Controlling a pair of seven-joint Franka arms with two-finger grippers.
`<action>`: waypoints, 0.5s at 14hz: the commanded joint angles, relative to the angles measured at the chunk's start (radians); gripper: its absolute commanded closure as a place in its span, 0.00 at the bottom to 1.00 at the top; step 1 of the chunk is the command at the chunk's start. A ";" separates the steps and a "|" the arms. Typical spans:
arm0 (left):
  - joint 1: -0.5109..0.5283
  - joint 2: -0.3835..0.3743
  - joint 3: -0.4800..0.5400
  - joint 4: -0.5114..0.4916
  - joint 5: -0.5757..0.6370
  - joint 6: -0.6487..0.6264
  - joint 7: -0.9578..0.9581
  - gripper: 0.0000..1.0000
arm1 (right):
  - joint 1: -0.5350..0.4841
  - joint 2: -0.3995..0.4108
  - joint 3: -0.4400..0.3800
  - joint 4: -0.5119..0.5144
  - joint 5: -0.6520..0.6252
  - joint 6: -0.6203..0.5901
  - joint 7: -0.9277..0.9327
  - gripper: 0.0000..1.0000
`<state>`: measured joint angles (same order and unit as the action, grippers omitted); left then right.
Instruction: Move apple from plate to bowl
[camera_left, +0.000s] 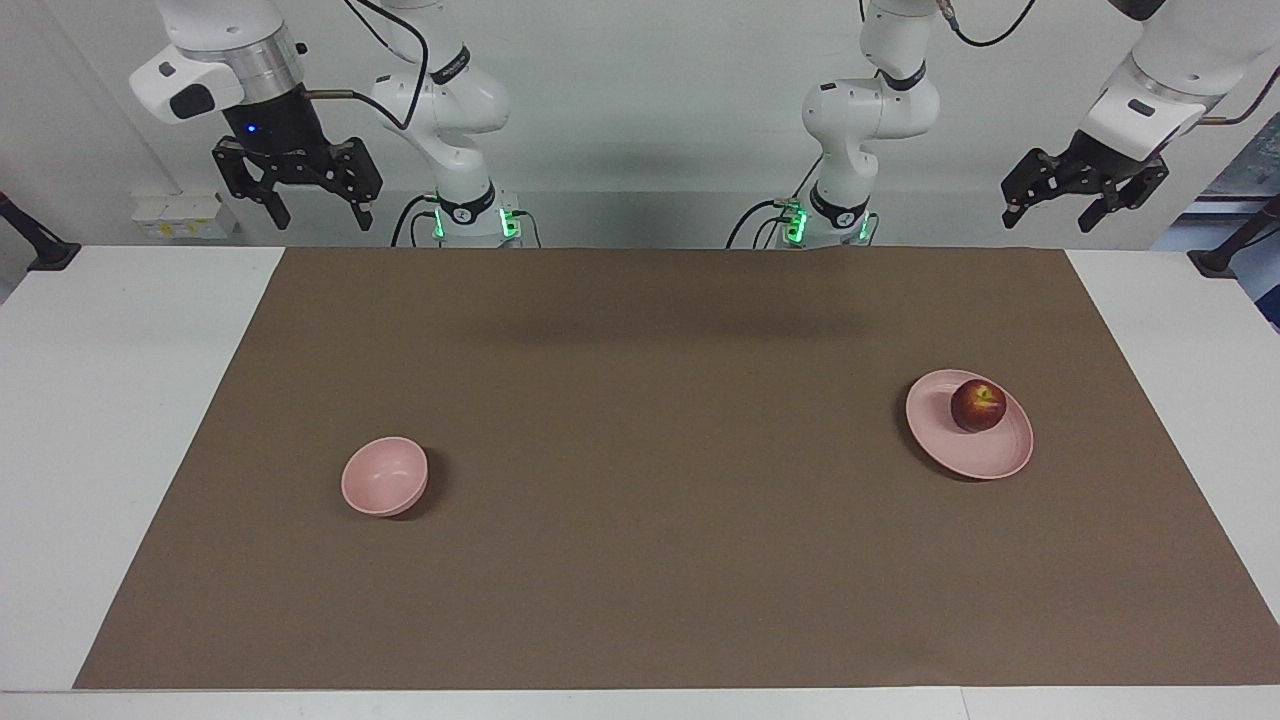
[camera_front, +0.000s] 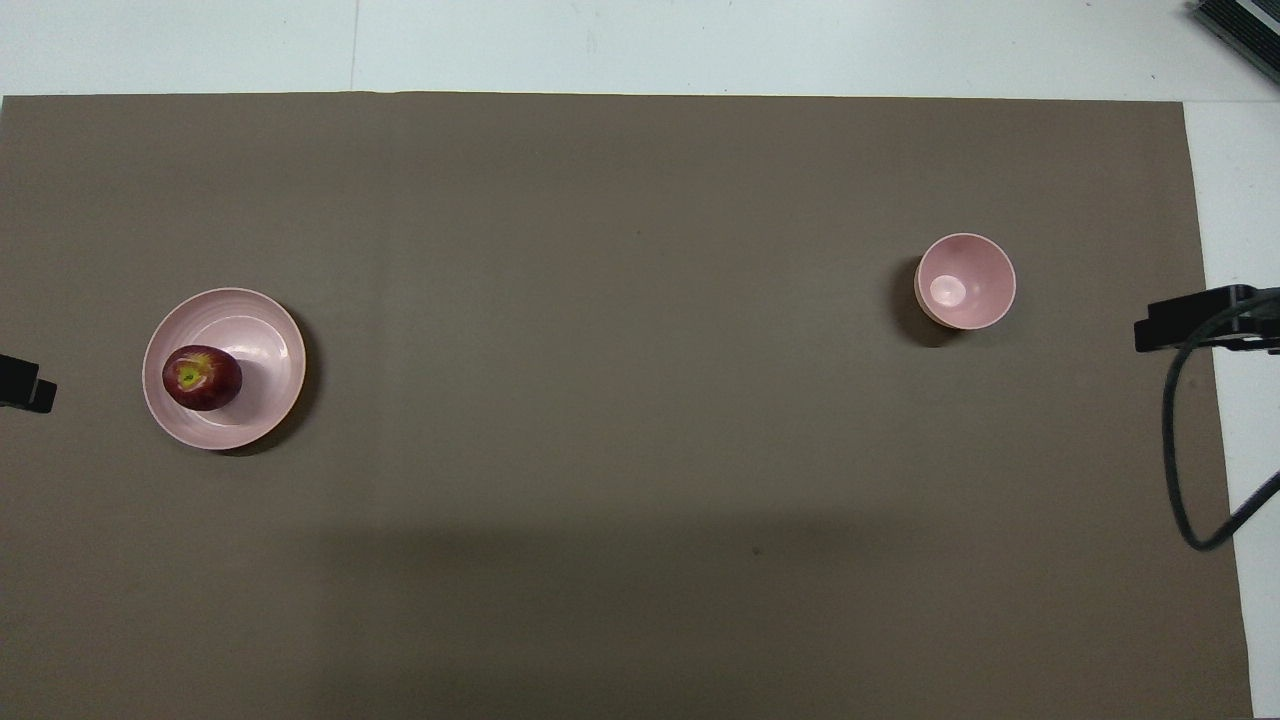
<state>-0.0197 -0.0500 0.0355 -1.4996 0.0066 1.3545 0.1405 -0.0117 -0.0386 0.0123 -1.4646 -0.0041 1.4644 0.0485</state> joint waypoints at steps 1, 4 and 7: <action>0.001 -0.010 0.006 0.002 -0.008 -0.028 0.007 0.00 | -0.030 -0.010 -0.008 -0.013 0.029 0.005 -0.010 0.00; 0.003 -0.010 0.004 -0.001 -0.008 -0.023 -0.004 0.00 | -0.030 -0.010 -0.008 -0.013 0.029 0.005 -0.006 0.00; 0.003 -0.010 0.006 -0.002 -0.008 -0.021 -0.006 0.00 | -0.031 -0.010 -0.008 -0.011 0.029 0.005 -0.007 0.00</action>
<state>-0.0185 -0.0500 0.0376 -1.4996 0.0066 1.3460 0.1399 -0.0256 -0.0386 -0.0010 -1.4646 -0.0041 1.4644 0.0485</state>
